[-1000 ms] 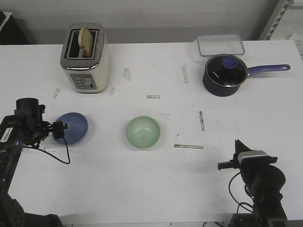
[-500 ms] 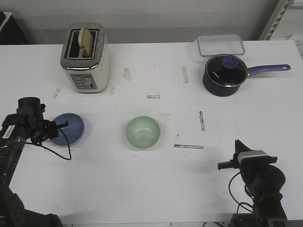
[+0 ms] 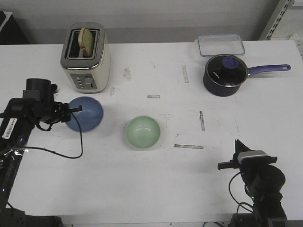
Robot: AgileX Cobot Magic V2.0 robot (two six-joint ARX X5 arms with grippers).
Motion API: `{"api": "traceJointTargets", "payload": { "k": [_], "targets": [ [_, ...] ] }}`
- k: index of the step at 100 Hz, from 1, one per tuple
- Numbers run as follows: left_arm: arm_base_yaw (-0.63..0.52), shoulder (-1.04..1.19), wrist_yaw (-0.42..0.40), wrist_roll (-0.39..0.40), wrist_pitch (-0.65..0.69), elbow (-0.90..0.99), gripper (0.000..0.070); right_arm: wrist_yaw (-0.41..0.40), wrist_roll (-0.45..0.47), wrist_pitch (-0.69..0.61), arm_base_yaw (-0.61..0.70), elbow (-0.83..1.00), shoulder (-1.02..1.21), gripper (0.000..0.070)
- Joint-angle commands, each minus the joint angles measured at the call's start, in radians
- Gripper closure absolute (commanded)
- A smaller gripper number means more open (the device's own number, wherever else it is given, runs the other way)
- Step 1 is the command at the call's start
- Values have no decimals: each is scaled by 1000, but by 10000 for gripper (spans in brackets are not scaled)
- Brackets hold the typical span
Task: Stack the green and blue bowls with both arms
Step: 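Reach the left gripper to the light blue bowl rim and grasp it, then carry the blue bowl with the left gripper over the green bowl, then lower the blue bowl into the green bowl and open the left gripper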
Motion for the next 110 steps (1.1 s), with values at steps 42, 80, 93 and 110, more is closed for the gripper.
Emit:
{"api": "traceJointTargets", "payload": {
  "k": [42,80,93,110],
  "targets": [
    [-508,93,42,-52,142,93,700,0,-7,11,2,5,6,700],
    [-528,251,34,-51,137,93,700,-1,-7,11,2,5,6,700],
    [-528,252,34,-51,141,93,635,-1,-7,11,2,5,6,700],
    [-528,248,34,-51,128,104,230,-1,-7,11,6,5,6,700]
  ]
}}
